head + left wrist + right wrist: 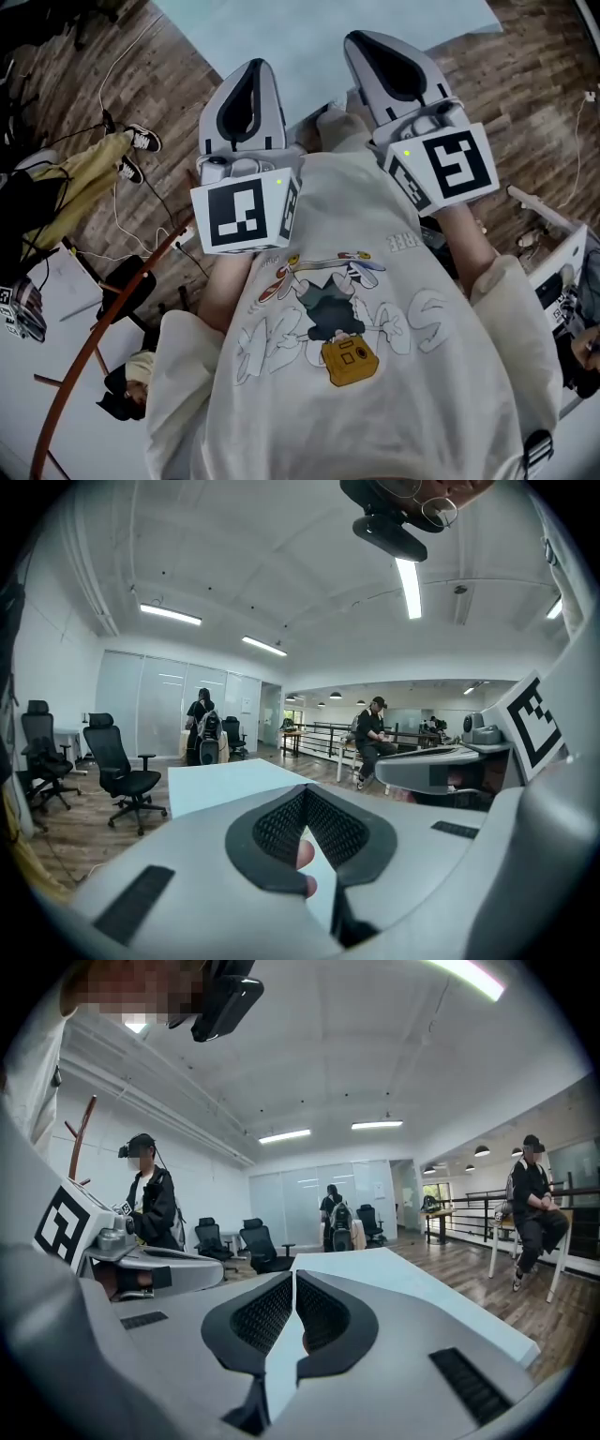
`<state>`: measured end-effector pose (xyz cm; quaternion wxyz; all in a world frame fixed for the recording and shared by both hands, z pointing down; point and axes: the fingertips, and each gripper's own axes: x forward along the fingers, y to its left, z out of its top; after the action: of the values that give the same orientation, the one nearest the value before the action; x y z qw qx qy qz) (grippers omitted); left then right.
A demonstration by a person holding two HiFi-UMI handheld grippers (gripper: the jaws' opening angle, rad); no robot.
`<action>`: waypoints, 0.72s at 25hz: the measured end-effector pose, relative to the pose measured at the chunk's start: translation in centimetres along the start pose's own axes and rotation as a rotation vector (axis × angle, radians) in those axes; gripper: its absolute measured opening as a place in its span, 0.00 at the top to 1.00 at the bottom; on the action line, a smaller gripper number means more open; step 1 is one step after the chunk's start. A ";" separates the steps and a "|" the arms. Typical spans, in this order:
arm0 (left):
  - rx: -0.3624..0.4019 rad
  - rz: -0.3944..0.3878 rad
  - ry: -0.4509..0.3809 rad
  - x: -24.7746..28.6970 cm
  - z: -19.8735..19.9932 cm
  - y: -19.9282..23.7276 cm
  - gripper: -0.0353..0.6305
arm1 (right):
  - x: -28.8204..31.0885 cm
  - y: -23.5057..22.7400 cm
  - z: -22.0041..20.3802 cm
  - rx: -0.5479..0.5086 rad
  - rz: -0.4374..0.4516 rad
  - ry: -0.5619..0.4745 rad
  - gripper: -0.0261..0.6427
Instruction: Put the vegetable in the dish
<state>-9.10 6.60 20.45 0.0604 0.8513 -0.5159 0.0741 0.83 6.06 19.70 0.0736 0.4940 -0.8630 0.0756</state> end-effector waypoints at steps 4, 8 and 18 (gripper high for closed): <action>-0.001 -0.030 0.000 -0.5 0.1 -0.8 0.94 | -1.3 0.4 0.0 0.009 -0.034 -0.006 0.92; -0.001 -0.062 0.005 -0.7 -0.1 -2.1 0.94 | -2.5 0.5 0.0 0.005 -0.059 -0.006 0.92; -0.014 -0.104 0.006 -1.0 -0.5 -1.6 0.94 | -2.8 1.8 -0.6 -0.007 -0.107 -0.002 0.92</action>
<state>-8.17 8.30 20.73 0.0716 0.8763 -0.4712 0.0697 0.74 9.43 19.56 0.0786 0.5393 -0.8356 0.0680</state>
